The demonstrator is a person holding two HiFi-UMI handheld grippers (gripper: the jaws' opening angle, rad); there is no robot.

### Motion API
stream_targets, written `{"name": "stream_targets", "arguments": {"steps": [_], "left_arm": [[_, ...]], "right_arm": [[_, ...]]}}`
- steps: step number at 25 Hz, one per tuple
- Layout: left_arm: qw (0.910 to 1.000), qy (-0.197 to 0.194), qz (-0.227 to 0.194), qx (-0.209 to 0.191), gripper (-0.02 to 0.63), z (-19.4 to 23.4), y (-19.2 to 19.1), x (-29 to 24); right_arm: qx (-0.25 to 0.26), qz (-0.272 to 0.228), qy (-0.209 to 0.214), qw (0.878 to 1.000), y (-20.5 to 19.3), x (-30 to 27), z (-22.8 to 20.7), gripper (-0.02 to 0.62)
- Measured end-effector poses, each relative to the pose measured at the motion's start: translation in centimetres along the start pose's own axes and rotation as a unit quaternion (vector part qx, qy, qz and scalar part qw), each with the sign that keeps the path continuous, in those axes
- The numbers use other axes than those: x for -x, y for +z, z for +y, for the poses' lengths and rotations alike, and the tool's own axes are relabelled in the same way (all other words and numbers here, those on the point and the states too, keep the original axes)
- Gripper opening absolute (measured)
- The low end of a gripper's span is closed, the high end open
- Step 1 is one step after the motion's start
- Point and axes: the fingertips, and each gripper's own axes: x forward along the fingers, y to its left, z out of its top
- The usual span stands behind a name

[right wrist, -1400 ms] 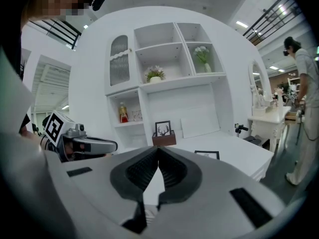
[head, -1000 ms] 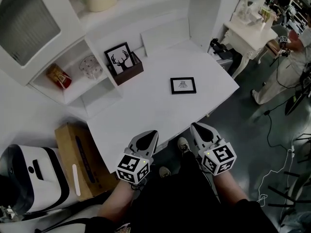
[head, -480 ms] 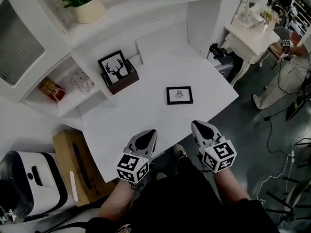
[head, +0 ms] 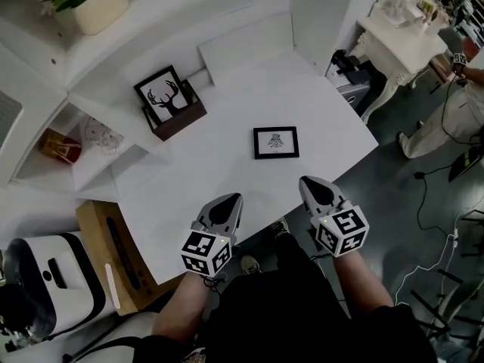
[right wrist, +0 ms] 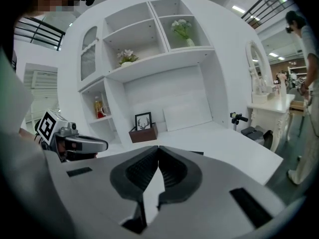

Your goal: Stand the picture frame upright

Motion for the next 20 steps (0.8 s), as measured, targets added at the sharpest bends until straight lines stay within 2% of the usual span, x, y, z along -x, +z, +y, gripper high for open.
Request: {"name": "stream_targets", "arguments": {"steps": [8,20], "left_arm": [[0.9995,0.015,0.027,0.011,0.005,2.0,-1.0,-4.9],[0.9963,0.050,0.064,0.030,0.005,5.9,-2.5,-11.8]], "right_arm": [[-0.016,0.028,0.000,0.999,-1.1,-3.1,-4.6,0.005],[-0.052,0.092,0.007,0.994,-4.9,-9.5,-10.3,0.005]]}}
